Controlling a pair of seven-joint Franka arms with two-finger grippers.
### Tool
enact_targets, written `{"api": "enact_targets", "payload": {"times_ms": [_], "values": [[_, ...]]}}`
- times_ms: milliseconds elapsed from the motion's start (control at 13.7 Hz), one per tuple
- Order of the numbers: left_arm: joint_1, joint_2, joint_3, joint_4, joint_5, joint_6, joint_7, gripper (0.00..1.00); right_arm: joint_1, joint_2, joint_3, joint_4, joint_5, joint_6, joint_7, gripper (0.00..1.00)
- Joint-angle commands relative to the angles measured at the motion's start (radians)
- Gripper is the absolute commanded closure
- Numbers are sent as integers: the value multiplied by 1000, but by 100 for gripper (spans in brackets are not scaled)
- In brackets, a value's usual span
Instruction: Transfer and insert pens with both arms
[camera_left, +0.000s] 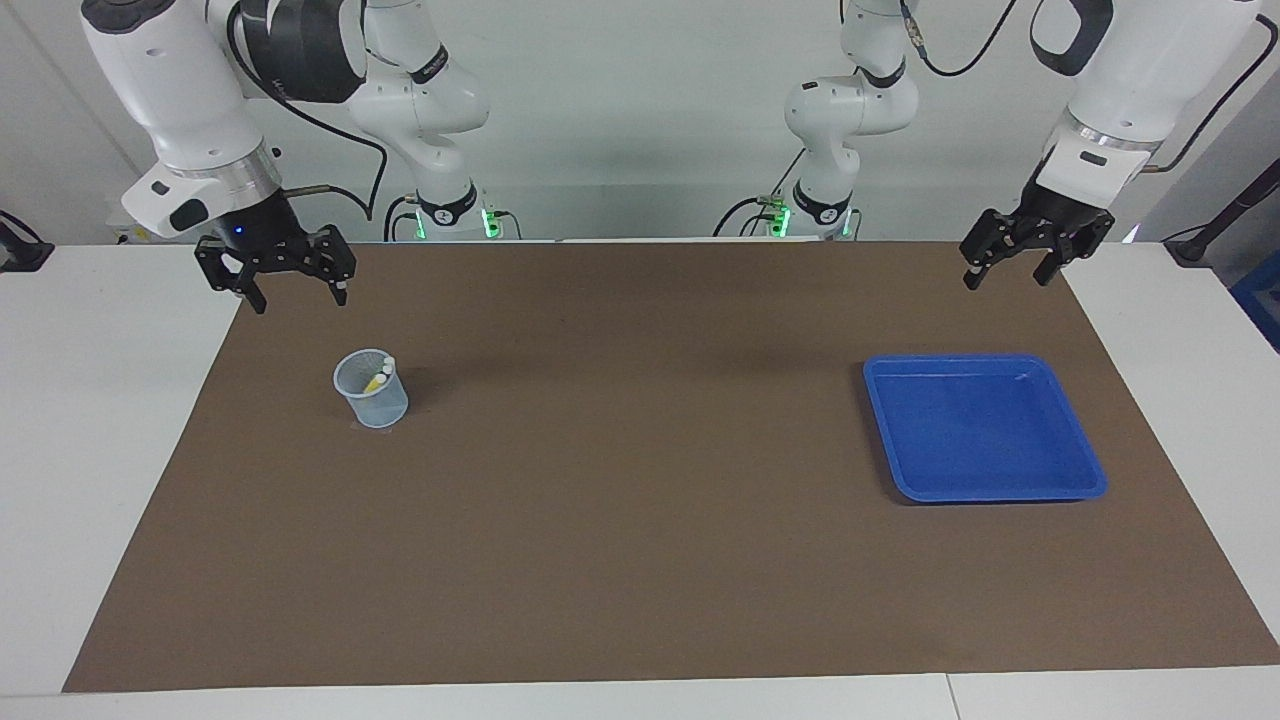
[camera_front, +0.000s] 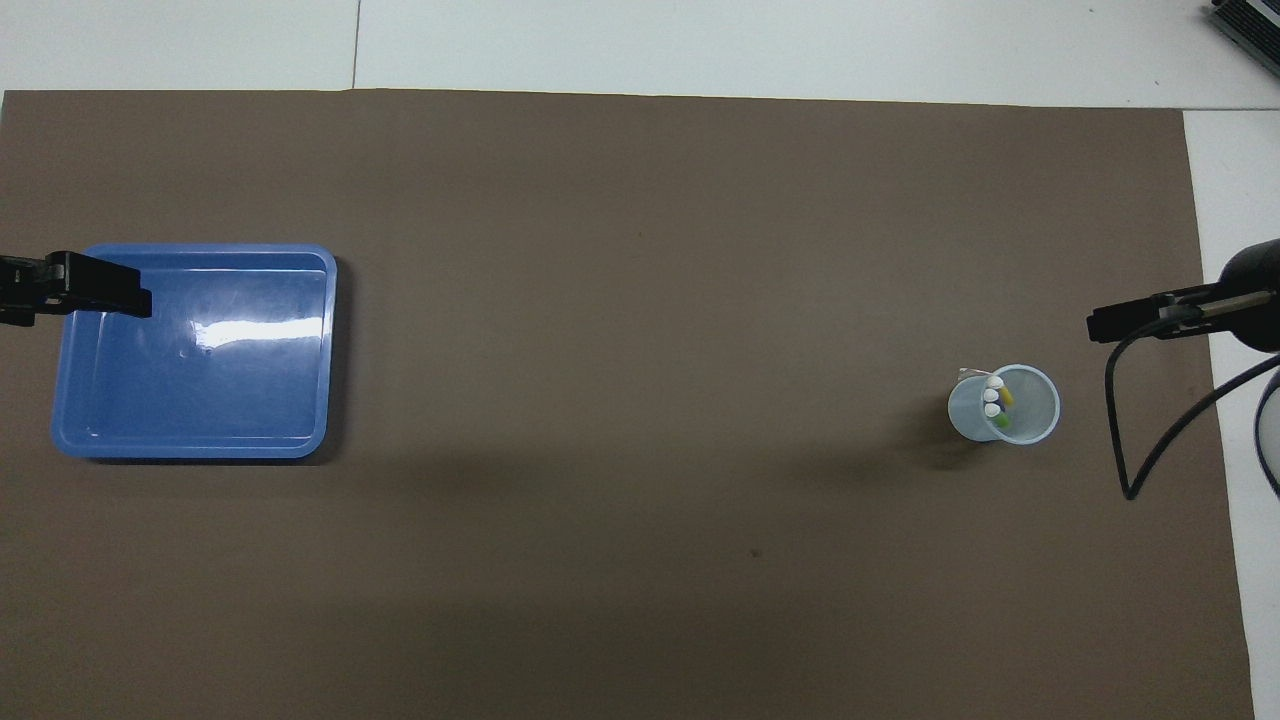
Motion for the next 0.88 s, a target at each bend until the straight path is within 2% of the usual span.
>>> {"api": "enact_targets", "payload": {"times_ms": [0,804], "values": [[-17,-1,17,6,20,-45,14,0,3,8,-7,19,3,-23,10,0],[-15,-2,17,6,20,-59,14,0,-11,8,-7,-4,2,20,5,0]]}}
